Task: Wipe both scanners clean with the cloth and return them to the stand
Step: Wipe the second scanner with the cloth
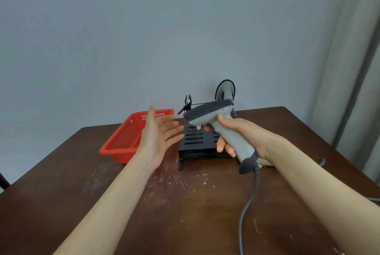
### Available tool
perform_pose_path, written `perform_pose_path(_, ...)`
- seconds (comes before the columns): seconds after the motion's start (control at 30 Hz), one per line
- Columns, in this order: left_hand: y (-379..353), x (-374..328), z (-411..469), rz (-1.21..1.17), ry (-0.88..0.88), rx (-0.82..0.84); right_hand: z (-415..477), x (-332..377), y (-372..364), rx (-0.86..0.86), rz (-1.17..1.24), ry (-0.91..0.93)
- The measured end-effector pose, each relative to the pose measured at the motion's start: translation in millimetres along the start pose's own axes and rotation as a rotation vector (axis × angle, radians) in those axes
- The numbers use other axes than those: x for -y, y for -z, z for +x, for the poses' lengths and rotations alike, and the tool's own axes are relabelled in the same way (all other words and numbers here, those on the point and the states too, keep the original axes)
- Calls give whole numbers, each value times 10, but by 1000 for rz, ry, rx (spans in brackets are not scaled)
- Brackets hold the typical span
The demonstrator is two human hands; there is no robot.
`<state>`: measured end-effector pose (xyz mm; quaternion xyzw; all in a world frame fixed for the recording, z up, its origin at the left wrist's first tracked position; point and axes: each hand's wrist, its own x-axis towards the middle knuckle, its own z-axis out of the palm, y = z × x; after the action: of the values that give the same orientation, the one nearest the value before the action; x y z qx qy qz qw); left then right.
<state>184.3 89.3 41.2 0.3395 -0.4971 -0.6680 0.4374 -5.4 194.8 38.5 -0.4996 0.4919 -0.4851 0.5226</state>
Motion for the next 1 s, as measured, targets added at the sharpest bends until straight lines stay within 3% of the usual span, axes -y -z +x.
perform_pose_path(0.07,-142,16,-132,135,-45,-7,-1,33,18,-92,113,-3)
perform_pose_path(0.27,-708,124,-410,607,-173,333,48,35,68,-313,335,16)
perform_pose_path(0.37,-944,150,-396,728,-201,373,57,103,78,-383,371,4)
perform_pose_path(0.47,-1113,149,-346,578,-131,386,60,181,156,-465,296,-20)
perform_pose_path(0.6,-1253,197,-288,347,-47,353,-14,274,327,-427,251,-56)
perform_pose_path(0.8,-1226,185,-203,227,-53,249,-170,182,833,-864,-328,8)
perform_pose_path(0.93,-1159,213,-182,212,-73,216,-217,-165,1147,-816,-853,-164)
perform_pose_path(1.0,-1125,241,-180,232,-87,210,-192,-297,1171,-751,-941,-279)
